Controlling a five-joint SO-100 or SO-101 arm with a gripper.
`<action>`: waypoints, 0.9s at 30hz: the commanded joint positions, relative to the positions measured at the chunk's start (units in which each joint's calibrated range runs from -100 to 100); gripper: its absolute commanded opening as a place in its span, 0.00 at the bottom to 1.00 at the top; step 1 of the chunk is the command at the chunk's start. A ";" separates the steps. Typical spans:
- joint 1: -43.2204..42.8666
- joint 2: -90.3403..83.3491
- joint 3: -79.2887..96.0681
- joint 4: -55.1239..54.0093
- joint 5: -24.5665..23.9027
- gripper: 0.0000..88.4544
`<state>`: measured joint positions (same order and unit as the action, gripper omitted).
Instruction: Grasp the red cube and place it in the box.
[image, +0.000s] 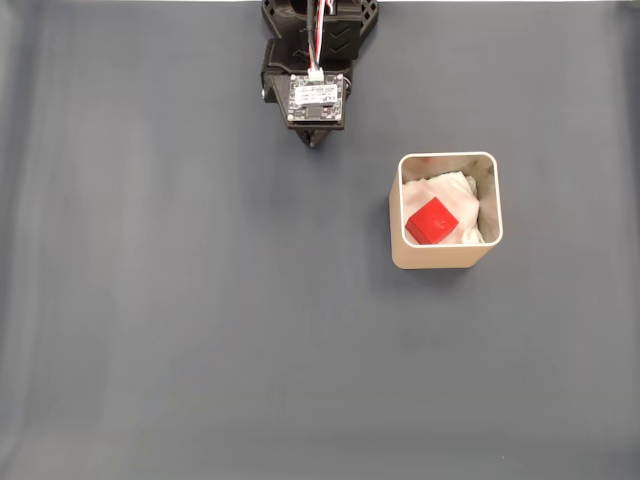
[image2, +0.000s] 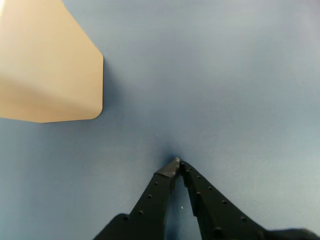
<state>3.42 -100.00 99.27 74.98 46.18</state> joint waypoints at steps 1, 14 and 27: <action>0.73 0.09 0.55 1.06 0.00 0.01; 0.45 0.09 0.55 1.22 0.59 0.01; 0.45 0.09 0.55 1.22 0.59 0.01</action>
<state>3.42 -100.00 99.27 75.14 46.57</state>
